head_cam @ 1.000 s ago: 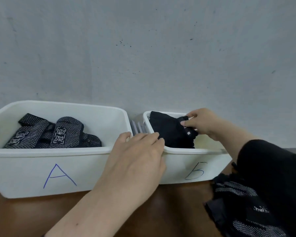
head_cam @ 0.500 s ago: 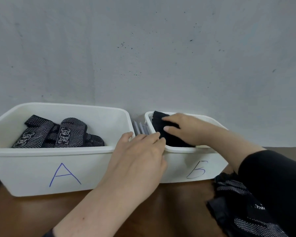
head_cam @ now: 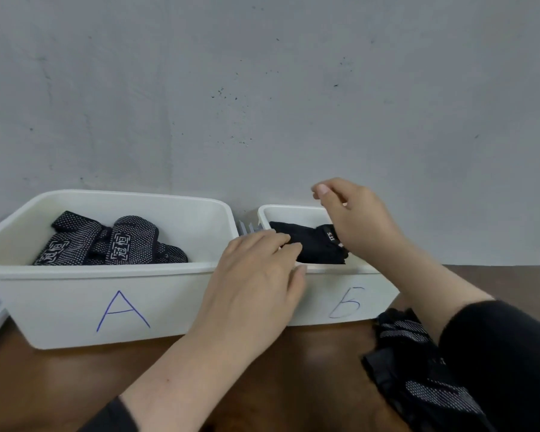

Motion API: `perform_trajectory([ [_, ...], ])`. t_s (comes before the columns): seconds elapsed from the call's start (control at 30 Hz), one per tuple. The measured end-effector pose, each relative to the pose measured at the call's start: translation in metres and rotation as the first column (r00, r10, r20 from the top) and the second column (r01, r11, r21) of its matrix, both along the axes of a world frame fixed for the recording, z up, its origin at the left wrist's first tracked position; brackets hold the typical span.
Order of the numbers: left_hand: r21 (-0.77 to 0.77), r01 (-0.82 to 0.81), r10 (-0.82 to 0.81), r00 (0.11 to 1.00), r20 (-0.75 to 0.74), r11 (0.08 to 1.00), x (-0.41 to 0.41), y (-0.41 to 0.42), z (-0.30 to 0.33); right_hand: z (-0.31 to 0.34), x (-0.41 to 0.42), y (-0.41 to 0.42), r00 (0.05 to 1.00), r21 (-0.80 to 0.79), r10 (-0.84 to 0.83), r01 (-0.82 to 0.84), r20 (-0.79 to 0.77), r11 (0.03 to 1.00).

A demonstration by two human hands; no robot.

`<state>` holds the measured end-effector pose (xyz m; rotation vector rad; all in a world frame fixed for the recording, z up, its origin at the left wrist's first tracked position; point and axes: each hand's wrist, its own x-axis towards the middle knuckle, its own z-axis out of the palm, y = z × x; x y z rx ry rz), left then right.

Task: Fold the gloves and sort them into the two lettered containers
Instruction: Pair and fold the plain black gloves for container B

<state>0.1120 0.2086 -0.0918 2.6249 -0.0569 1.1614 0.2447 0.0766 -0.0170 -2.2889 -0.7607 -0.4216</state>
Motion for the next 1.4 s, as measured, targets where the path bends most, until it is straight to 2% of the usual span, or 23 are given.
perform_trajectory([
  [0.1, -0.163, 0.134, -0.121, 0.989, 0.086, 0.977, -0.013, -0.023, -0.008, -0.023, -0.063, -0.030, 0.998, 0.198, 0.047, -0.052, 0.032, 0.979],
  [0.17, -0.326, 0.179, -0.191, 0.981, -0.005, 0.928, -0.023, -0.044, -0.032, -0.064, -0.100, -0.053, 0.999, 0.180, 0.053, -0.053, 0.004, 0.982],
  [0.27, -0.454, 0.107, -0.246, 0.934, -0.260, 0.885, -0.037, -0.075, -0.071, -0.132, -0.145, -0.092, 0.996, 0.084, -0.024, 0.032, -0.091, 0.996],
  [0.4, -0.603, 0.021, -0.252, 0.920, -0.301, 0.797, -0.049, -0.096, -0.082, -0.164, -0.168, -0.145, 0.952, 0.105, -0.187, 0.217, -0.241, 0.971],
  [0.57, -0.458, 0.045, -0.266, 0.862, -0.431, 0.888, -0.058, -0.117, -0.092, -0.165, -0.168, -0.159, 0.946, 0.085, -0.186, 0.216, -0.265, 0.973],
  [0.77, -0.380, 0.097, -0.283, 0.836, -0.470, 0.920, -0.073, -0.126, -0.096, -0.161, -0.174, -0.172, 0.964, 0.122, -0.150, 0.180, -0.217, 0.976],
  [0.83, -0.374, 0.108, -0.290, 0.832, -0.472, 0.921, -0.078, -0.128, -0.096, -0.160, -0.174, -0.178, 0.979, 0.154, -0.160, 0.179, -0.130, 0.972],
  [0.9, -0.379, 0.117, -0.299, 0.832, -0.467, 0.918, -0.079, -0.126, -0.097, -0.157, -0.170, -0.186, 0.980, 0.165, -0.193, 0.183, 0.042, 0.969],
  [1.0, -0.388, 0.122, -0.304, 0.838, -0.453, 0.913, -0.078, -0.124, -0.097, -0.147, -0.155, -0.207, 0.917, 0.146, -0.315, 0.287, 0.244, 0.947],
  [1.07, -0.388, 0.126, -0.305, 0.842, -0.444, 0.913, -0.076, -0.124, -0.097, -0.134, -0.142, -0.228, 0.874, 0.053, -0.429, 0.429, 0.230, 0.902],
  [1.13, -0.377, 0.132, -0.306, 0.839, -0.450, 0.917, -0.074, -0.125, -0.097, -0.122, -0.127, -0.246, 0.825, -0.206, -0.551, 0.566, 0.127, 0.798],
  [1.2, -0.383, 0.129, -0.308, 0.836, -0.454, 0.915, -0.072, -0.124, -0.097, -0.114, -0.116, -0.254, 0.783, -0.412, -0.615, 0.592, 0.093, 0.693],
  [1.3, -0.407, 0.129, -0.319, 0.837, -0.444, 0.904, -0.073, -0.124, -0.097, -0.109, -0.106, -0.257, 0.778, -0.458, -0.616, 0.597, 0.129, 0.658],
  [1.4, -0.409, 0.136, -0.327, 0.835, -0.443, 0.902, -0.073, -0.123, -0.097, -0.104, -0.098, -0.257, 0.760, -0.519, -0.647, 0.576, 0.057, 0.631],
])
